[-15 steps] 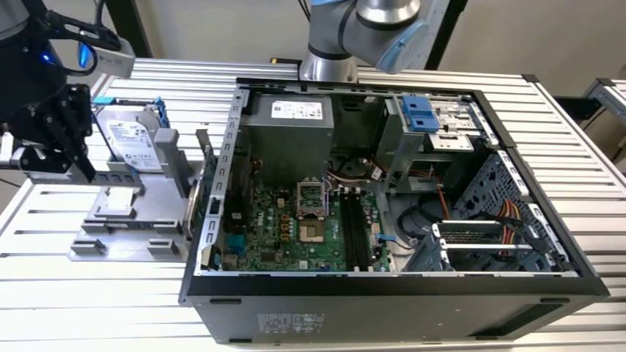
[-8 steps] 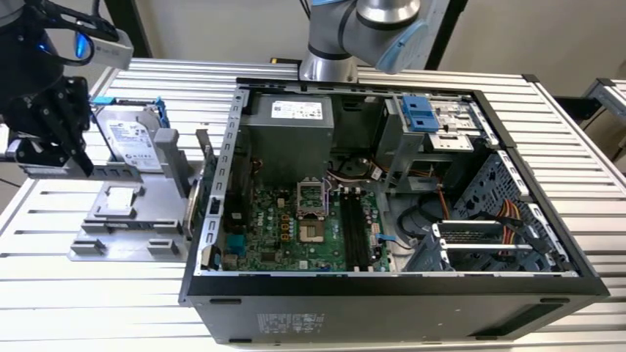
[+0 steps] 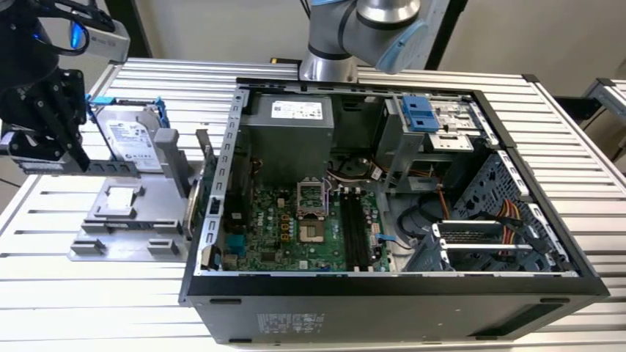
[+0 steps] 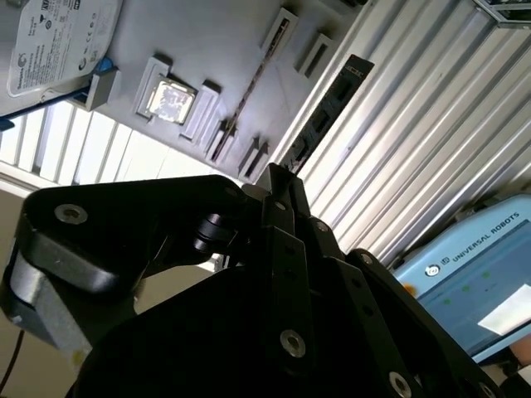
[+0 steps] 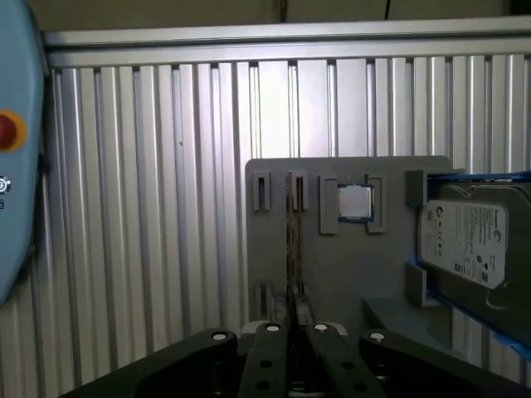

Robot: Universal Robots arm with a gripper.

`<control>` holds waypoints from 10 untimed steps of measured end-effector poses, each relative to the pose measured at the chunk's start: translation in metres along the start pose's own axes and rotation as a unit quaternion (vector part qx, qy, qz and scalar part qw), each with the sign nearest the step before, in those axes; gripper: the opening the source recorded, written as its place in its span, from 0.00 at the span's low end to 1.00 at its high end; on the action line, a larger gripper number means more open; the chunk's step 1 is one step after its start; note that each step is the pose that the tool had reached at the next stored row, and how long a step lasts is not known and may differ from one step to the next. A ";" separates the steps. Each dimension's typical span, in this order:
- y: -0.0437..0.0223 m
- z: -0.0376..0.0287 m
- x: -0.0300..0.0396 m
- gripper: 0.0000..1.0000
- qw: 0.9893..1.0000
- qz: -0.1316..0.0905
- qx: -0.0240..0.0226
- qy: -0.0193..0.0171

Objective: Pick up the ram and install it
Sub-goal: 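Pick up the ram and move it above insertion slot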

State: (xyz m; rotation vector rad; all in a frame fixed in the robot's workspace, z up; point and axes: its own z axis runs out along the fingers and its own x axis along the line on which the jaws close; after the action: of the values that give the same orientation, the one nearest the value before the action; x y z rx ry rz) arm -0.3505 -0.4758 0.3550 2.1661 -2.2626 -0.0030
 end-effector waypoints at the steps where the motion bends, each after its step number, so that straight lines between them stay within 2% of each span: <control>1: 0.0000 -0.0012 0.0000 0.00 1.000 0.000 0.000 0.000; 10: 0.0001 -0.0120 0.0000 0.00 1.000 0.000 0.000 0.000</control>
State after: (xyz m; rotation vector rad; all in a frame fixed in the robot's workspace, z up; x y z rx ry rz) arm -0.3505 -0.4758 0.3670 2.1661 -2.2625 -0.0030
